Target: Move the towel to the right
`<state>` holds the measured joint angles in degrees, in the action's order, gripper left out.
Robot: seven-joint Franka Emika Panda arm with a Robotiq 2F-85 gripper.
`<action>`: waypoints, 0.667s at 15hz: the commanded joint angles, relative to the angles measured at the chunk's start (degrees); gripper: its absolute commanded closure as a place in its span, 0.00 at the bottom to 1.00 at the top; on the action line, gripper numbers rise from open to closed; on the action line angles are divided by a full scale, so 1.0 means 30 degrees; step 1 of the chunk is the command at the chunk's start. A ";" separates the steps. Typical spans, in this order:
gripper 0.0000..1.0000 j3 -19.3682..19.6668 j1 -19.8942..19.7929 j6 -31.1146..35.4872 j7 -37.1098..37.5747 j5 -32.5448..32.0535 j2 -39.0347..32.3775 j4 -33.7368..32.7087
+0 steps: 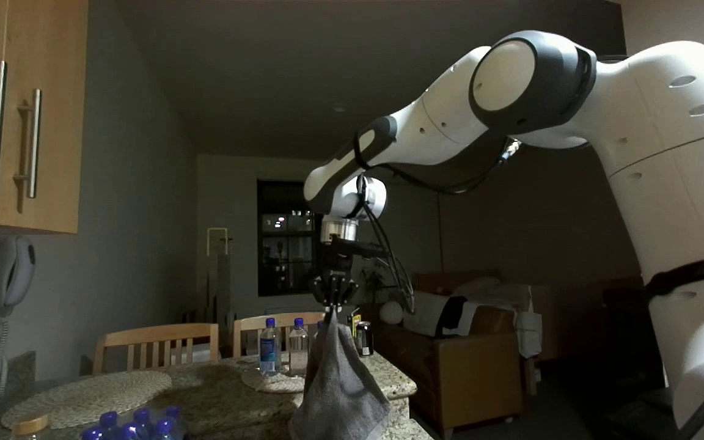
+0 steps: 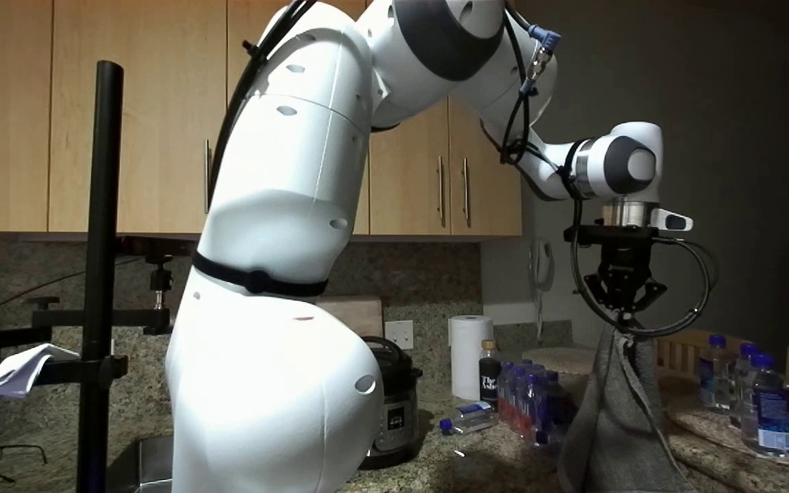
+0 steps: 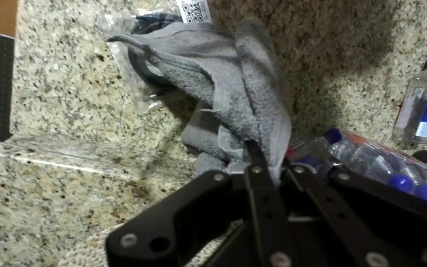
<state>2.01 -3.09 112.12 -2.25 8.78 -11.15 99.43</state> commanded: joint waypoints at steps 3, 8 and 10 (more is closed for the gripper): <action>0.92 0.1066 -0.0451 0.2058 0.0522 -0.2107 0.0948 0.3748; 0.92 0.1155 -0.0063 0.2598 0.2889 -0.3345 0.0377 0.5183; 0.92 0.1149 0.0052 0.2925 0.3629 -0.3550 0.0095 0.5184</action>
<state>5.62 -3.50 118.82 4.47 0.12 -10.99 113.61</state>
